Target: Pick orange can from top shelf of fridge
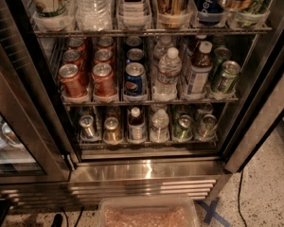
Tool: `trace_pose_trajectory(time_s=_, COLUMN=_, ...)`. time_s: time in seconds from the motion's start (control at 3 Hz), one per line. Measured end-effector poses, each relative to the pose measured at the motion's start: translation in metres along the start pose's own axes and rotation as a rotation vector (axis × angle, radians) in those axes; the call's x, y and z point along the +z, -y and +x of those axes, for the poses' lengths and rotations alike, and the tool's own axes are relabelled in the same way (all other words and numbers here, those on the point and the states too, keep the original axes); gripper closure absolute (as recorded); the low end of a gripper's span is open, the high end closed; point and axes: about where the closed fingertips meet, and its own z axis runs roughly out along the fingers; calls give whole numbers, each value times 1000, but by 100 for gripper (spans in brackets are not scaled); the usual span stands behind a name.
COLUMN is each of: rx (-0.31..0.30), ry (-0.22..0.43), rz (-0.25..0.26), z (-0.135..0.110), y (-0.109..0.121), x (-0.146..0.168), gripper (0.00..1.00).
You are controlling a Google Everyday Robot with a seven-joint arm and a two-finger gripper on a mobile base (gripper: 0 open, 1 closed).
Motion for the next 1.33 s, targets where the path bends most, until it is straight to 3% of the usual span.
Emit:
trace_pose_trajectory(time_s=0.33, rx=-14, ry=-21, rz=-63, z=-3, y=-19, x=-3, gripper=100)
trace_pose_trajectory(time_s=0.67, rx=-22, ry=-40, rz=-168, z=3, y=-51, x=6, gripper=100)
trace_pose_trajectory(time_s=1.33, rx=-31, ry=-191, rz=-544, z=52, y=-179, x=3, gripper=100)
